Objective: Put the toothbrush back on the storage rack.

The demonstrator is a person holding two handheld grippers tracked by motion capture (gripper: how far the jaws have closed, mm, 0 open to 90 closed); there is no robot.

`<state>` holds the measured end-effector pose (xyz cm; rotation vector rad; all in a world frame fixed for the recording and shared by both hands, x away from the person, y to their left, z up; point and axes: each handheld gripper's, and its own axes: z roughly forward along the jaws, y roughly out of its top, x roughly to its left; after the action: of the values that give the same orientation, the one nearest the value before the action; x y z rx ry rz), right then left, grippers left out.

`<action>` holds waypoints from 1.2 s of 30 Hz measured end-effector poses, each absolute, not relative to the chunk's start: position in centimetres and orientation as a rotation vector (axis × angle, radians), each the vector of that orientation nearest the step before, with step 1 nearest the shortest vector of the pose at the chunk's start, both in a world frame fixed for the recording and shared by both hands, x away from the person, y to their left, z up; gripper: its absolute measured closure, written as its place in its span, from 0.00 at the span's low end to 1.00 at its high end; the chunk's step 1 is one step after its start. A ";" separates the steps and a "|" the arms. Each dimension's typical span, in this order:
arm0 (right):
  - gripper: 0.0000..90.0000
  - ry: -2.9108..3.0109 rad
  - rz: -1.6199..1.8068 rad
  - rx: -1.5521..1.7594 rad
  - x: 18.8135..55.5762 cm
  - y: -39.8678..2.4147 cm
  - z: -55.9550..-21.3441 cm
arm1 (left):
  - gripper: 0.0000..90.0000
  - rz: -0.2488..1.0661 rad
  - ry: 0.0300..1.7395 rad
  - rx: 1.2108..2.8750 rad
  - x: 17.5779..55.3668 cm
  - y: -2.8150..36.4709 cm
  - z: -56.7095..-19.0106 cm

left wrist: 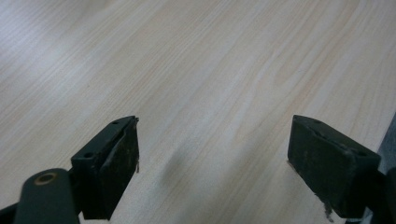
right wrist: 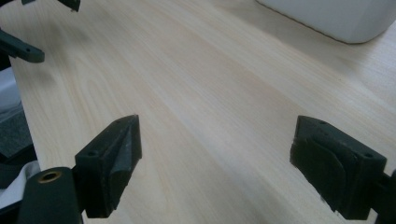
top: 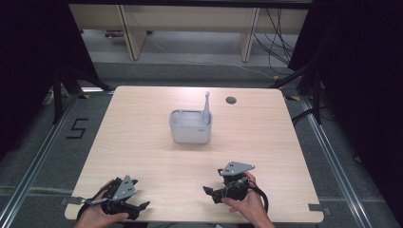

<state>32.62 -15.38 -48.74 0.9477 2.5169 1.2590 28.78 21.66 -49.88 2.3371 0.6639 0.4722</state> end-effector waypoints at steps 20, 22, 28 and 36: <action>0.18 2.606 1.066 0.928 30.8 -15.2 -49.4 | 0.18 0.471 0.661 2.338 28.8 21.6 -49.9; 0.18 2.611 1.061 0.917 30.5 -15.3 -49.5 | 0.18 0.470 0.660 2.338 28.8 21.6 -49.9; 0.18 2.612 1.064 0.922 30.0 -15.5 -49.4 | 0.18 0.464 0.672 2.335 28.7 21.6 -49.9; 0.18 2.626 1.045 0.909 29.8 -15.8 -49.6 | 0.18 0.470 0.660 2.339 28.8 21.6 -49.9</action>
<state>29.83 -15.78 -49.58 0.9092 2.6262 1.0446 28.77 21.63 -49.90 2.3391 0.6601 0.4701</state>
